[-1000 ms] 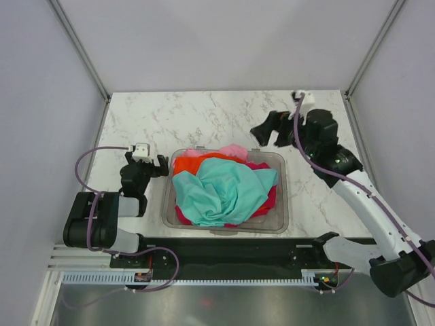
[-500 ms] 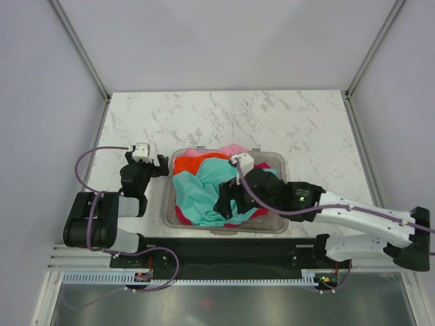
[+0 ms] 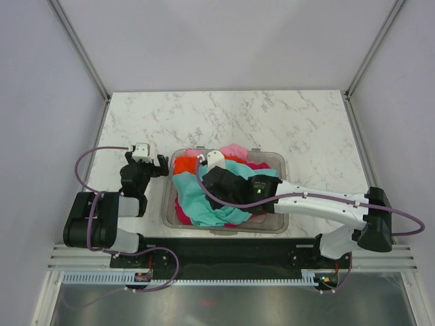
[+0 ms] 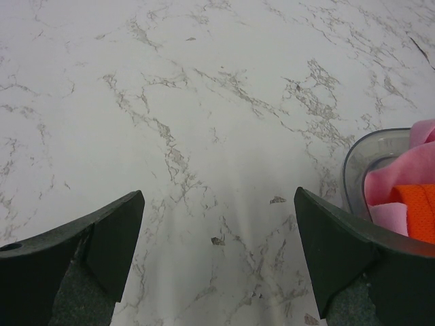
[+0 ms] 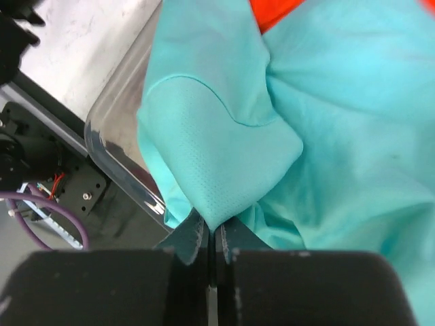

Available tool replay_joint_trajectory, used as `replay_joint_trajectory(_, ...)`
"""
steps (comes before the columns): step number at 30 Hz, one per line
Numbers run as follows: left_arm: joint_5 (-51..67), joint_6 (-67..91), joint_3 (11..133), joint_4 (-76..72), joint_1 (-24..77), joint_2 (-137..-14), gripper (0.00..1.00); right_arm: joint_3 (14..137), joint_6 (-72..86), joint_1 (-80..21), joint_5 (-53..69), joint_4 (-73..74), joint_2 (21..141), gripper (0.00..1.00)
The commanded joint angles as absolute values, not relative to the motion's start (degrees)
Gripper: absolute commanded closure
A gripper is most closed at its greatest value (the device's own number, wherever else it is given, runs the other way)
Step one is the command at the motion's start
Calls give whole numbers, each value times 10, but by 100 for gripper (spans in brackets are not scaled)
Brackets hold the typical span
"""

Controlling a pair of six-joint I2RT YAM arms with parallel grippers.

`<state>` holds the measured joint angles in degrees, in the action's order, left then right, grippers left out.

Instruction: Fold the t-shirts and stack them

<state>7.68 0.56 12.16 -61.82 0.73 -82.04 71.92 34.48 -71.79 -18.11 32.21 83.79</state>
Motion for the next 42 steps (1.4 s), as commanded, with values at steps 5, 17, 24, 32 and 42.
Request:
replay_joint_trajectory(5, 80, -14, 127, -649, 9, -821, 0, 1039, 257, -719, -359, 492, 816, 100)
replay_joint_trajectory(17, 80, -14, 127, -649, 9, -821, 0, 1054, 103, -719, -866, 455, 600, 100)
replay_joint_trajectory(24, 82, -14, 126, -648, 8, -820, 0, 868, 252, -718, -928, 497, 417, 100)
replay_joint_trajectory(32, 17, 14, 157, -576, 8, -741, 0, 738, 15, -735, -672, 256, 363, 100)
replay_joint_trajectory(42, -109, 356, 439, 1, 8, -540, 0, 975, 100, -488, -193, 365, 749, 100)
